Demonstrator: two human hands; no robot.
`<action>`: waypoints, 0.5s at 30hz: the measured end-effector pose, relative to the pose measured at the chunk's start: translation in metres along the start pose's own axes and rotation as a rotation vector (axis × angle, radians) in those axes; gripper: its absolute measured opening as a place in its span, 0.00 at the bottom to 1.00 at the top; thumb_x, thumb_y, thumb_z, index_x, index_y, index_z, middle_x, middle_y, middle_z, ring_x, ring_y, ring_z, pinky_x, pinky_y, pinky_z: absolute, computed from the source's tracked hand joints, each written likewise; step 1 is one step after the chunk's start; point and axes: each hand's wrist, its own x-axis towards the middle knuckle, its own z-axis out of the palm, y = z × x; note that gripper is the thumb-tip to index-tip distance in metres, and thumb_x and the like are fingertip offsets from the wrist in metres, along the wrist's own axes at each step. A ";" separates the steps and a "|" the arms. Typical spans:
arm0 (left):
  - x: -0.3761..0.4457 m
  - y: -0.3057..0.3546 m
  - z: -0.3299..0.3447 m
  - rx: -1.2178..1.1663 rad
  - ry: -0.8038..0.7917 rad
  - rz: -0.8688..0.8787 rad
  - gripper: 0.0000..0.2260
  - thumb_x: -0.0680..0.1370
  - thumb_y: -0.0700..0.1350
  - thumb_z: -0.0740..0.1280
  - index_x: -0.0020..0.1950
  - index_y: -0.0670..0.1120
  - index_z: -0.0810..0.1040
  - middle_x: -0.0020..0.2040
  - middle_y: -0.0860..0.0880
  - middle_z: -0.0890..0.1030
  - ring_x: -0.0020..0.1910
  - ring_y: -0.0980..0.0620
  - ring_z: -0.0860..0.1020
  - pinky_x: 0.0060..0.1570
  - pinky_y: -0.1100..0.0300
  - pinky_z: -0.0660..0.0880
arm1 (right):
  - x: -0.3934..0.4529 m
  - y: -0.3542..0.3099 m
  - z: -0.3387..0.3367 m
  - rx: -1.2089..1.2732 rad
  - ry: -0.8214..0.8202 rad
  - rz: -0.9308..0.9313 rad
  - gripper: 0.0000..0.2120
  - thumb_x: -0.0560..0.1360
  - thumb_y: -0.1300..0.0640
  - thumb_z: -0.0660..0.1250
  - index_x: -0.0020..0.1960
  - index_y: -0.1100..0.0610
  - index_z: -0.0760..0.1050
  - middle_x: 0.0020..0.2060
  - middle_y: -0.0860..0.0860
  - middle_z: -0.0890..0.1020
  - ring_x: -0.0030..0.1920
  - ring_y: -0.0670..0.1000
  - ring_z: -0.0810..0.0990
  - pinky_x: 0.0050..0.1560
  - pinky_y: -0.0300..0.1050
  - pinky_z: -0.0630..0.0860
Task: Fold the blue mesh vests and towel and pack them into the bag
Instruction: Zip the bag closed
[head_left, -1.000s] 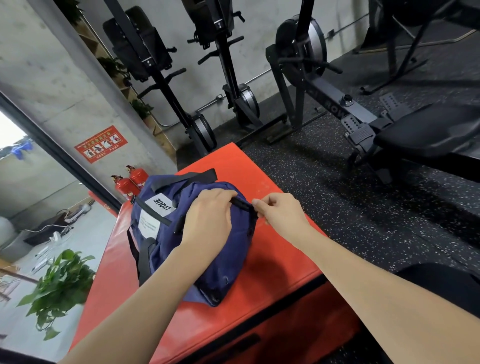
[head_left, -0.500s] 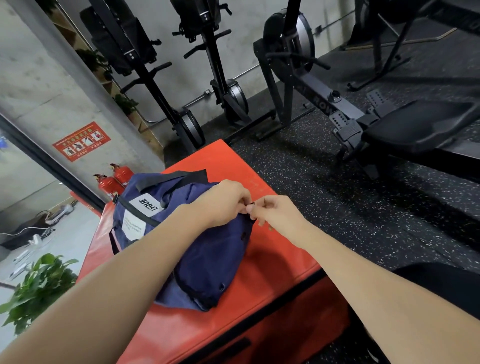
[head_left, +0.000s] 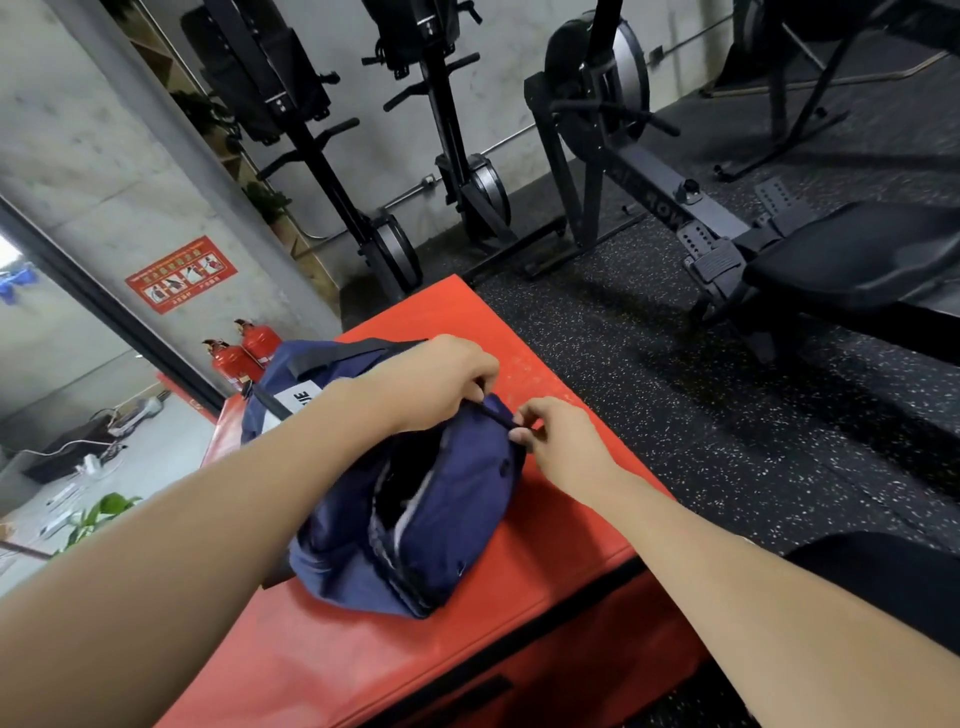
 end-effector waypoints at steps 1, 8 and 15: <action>-0.006 -0.004 -0.004 -0.022 0.044 0.001 0.03 0.75 0.36 0.69 0.45 0.43 0.80 0.43 0.49 0.78 0.45 0.50 0.74 0.49 0.53 0.71 | -0.001 0.003 -0.001 -0.010 0.006 0.023 0.14 0.73 0.63 0.71 0.39 0.47 0.71 0.38 0.49 0.79 0.40 0.54 0.78 0.47 0.48 0.75; -0.053 -0.005 -0.001 -0.128 0.267 -0.054 0.04 0.75 0.39 0.70 0.44 0.48 0.82 0.46 0.56 0.76 0.47 0.55 0.74 0.53 0.56 0.73 | -0.008 -0.013 -0.005 0.018 0.010 -0.055 0.10 0.73 0.59 0.73 0.44 0.45 0.75 0.47 0.47 0.82 0.49 0.50 0.79 0.56 0.47 0.74; -0.067 0.009 0.006 -0.015 0.394 -0.119 0.05 0.74 0.47 0.67 0.44 0.53 0.83 0.47 0.58 0.74 0.50 0.51 0.74 0.52 0.44 0.72 | -0.009 -0.059 -0.001 0.051 0.031 -0.348 0.10 0.75 0.58 0.72 0.56 0.51 0.82 0.49 0.41 0.81 0.54 0.47 0.73 0.55 0.39 0.65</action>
